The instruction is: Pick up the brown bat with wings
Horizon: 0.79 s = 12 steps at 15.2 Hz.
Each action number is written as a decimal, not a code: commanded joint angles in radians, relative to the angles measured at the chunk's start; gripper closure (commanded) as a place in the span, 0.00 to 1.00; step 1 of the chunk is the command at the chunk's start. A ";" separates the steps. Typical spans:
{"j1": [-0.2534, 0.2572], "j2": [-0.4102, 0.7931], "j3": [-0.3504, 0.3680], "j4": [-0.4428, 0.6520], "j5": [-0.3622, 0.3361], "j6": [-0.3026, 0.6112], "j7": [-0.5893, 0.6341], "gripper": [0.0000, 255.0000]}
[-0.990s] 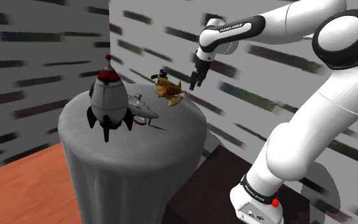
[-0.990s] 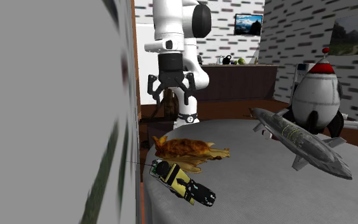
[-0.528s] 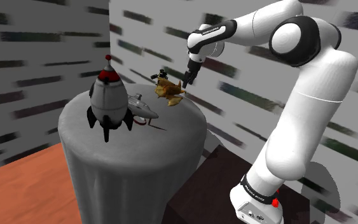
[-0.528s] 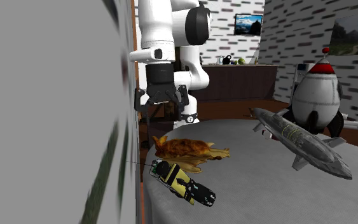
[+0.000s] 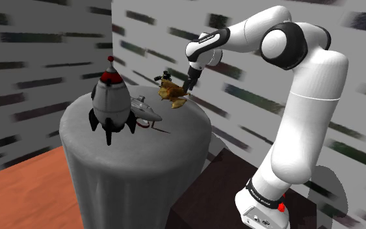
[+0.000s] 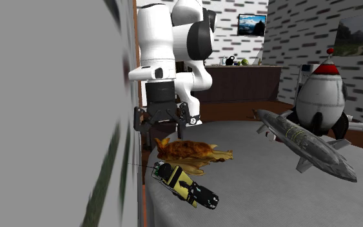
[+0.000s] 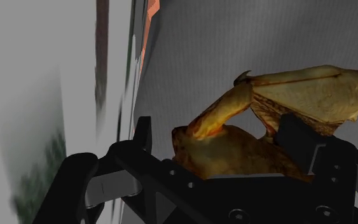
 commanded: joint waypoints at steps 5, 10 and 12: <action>-0.001 0.010 0.002 -0.008 0.007 0.017 -0.005 1.00; -0.001 0.010 0.002 -0.008 0.007 0.017 -0.005 1.00; -0.001 0.010 0.002 -0.008 0.007 0.016 -0.005 1.00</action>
